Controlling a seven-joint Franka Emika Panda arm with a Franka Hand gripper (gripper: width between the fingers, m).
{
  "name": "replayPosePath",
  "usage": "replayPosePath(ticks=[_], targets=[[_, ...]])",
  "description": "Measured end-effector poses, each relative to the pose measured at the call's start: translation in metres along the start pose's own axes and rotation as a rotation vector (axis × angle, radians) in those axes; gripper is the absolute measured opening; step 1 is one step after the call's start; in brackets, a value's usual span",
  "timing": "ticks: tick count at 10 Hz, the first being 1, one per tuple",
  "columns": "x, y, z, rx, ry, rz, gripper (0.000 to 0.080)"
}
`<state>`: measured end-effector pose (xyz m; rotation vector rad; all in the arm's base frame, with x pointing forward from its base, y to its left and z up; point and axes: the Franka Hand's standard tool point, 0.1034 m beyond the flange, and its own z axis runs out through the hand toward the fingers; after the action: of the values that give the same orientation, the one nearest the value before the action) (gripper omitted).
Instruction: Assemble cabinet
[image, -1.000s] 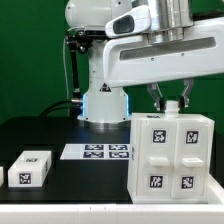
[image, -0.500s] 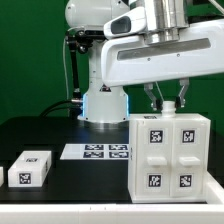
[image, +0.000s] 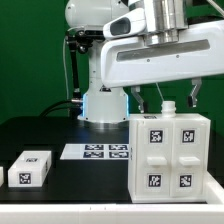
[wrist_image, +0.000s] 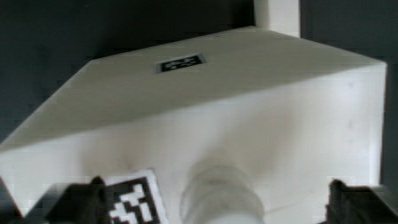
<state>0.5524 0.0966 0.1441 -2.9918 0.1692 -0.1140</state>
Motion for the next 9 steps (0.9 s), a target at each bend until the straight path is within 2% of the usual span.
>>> replayPosePath(ticks=[5, 7, 9], targets=[[-0.001, 0.000, -0.002, 0.001, -0.004, 0.000, 0.0649], [-0.011, 0.007, -0.028, 0.016, 0.001, -0.027, 0.0649], [-0.021, 0.031, -0.050, 0.025, 0.008, -0.055, 0.0649]])
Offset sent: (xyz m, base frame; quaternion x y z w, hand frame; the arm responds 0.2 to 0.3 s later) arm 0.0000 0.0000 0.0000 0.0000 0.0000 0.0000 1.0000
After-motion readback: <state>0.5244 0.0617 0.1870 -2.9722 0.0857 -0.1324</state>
